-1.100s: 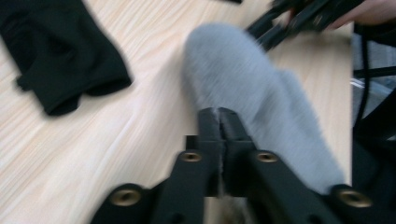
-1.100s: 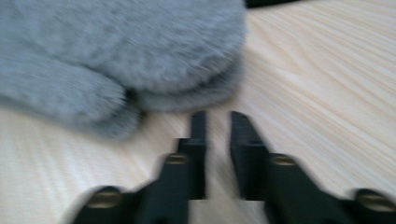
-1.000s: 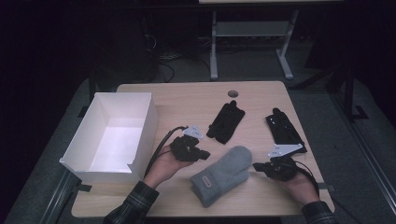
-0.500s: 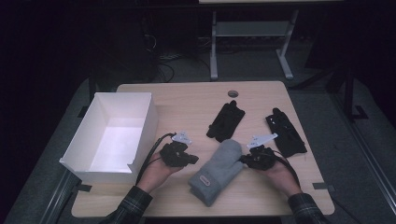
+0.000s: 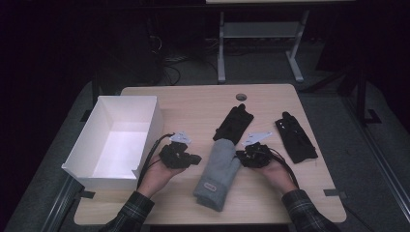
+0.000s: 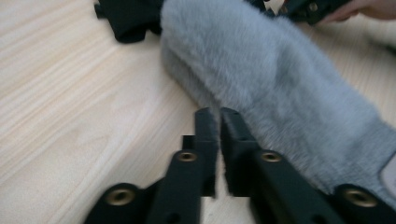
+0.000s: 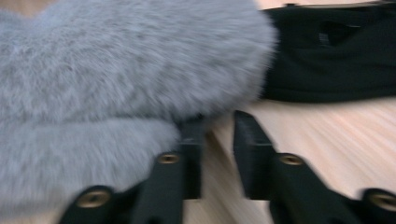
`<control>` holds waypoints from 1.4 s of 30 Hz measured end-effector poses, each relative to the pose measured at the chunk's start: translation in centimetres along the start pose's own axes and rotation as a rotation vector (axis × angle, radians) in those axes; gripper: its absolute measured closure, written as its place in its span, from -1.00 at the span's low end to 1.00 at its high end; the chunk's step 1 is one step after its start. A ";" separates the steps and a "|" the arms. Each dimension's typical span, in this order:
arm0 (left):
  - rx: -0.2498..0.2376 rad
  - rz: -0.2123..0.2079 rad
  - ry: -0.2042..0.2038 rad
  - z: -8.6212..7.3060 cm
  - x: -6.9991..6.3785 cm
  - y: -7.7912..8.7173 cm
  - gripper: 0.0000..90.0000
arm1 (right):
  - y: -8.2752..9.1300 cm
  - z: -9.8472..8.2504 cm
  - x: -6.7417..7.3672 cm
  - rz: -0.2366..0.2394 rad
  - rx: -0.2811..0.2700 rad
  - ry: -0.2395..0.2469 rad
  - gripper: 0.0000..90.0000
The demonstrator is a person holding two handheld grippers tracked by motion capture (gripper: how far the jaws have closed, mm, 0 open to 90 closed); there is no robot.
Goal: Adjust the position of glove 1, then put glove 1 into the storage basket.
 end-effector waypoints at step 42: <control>0.119 -0.041 0.026 0.9 -1.9 -8.9 -0.72 | 5.1 -7.3 -1.2 -0.094 0.038 -0.058 -0.66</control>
Point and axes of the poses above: each handheld gripper's, and its own axes: y roughly backward along the jaws, z roughly out of its top, x roughly to its left, the point moved 5 cm from there along -y, roughly forward along the jaws, and after that the axes turned 1 degree about -z, right-handed, at the moved point
